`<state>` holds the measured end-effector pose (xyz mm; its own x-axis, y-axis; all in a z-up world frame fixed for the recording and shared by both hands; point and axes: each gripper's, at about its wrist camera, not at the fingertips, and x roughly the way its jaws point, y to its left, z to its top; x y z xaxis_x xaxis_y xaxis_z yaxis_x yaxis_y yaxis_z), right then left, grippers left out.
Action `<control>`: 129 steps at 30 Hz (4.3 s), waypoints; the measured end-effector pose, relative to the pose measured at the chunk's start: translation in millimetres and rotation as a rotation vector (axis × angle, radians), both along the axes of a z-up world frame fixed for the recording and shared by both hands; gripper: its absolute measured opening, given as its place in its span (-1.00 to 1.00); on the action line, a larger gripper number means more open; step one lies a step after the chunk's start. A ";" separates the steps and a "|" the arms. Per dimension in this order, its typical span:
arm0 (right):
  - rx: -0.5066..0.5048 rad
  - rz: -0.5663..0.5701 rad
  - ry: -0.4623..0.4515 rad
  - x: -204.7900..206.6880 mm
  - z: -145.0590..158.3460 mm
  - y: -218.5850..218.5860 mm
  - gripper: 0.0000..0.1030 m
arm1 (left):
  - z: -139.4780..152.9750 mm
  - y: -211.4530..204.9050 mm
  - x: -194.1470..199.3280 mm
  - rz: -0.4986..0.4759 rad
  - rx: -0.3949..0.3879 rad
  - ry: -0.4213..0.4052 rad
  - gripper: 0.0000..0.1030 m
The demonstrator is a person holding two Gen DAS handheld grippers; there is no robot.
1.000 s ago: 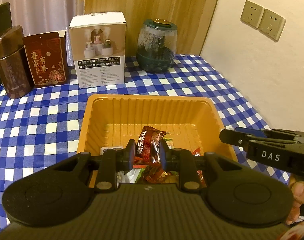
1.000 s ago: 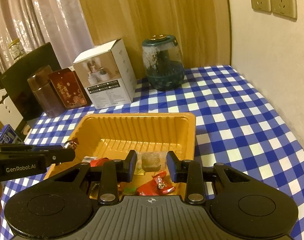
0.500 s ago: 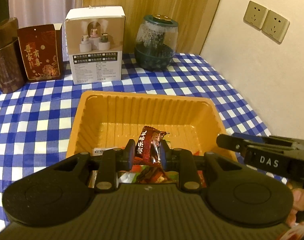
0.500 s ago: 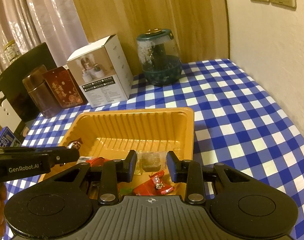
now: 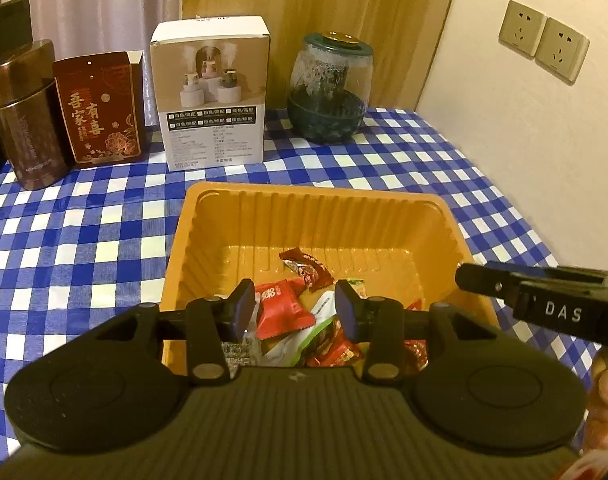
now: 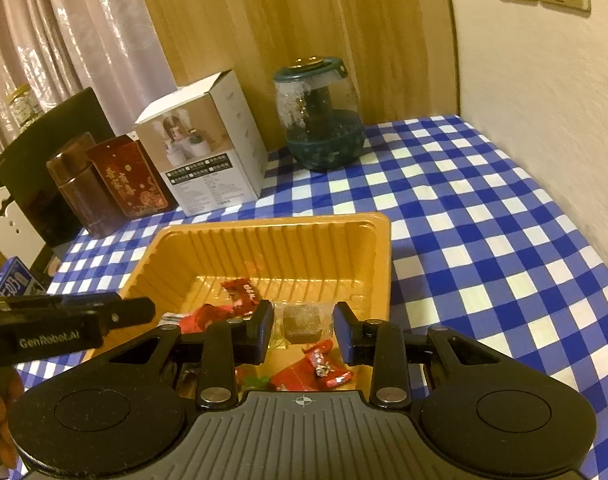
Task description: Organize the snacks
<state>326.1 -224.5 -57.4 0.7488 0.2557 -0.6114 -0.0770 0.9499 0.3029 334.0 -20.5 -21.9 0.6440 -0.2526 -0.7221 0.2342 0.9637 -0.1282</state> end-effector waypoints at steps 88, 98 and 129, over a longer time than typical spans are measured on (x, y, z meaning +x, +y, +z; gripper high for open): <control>0.008 -0.066 -0.011 -198.8 72.3 -12.6 0.53 | 91.7 20.5 -203.3 0.185 0.046 -0.101 0.99; -0.046 -0.041 -0.040 -259.6 82.9 -4.0 0.54 | 101.2 31.7 -274.2 0.235 0.039 -0.106 1.00; -0.097 -0.005 -0.025 -327.8 71.8 10.2 0.54 | 86.5 30.4 -344.1 0.220 0.059 -0.066 1.00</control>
<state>-1.7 -214.2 14.4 0.7652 0.1924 -0.6144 -0.0786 0.9751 0.2075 -10.1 9.8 64.6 0.7250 -0.0592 -0.6862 0.0235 0.9978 -0.0613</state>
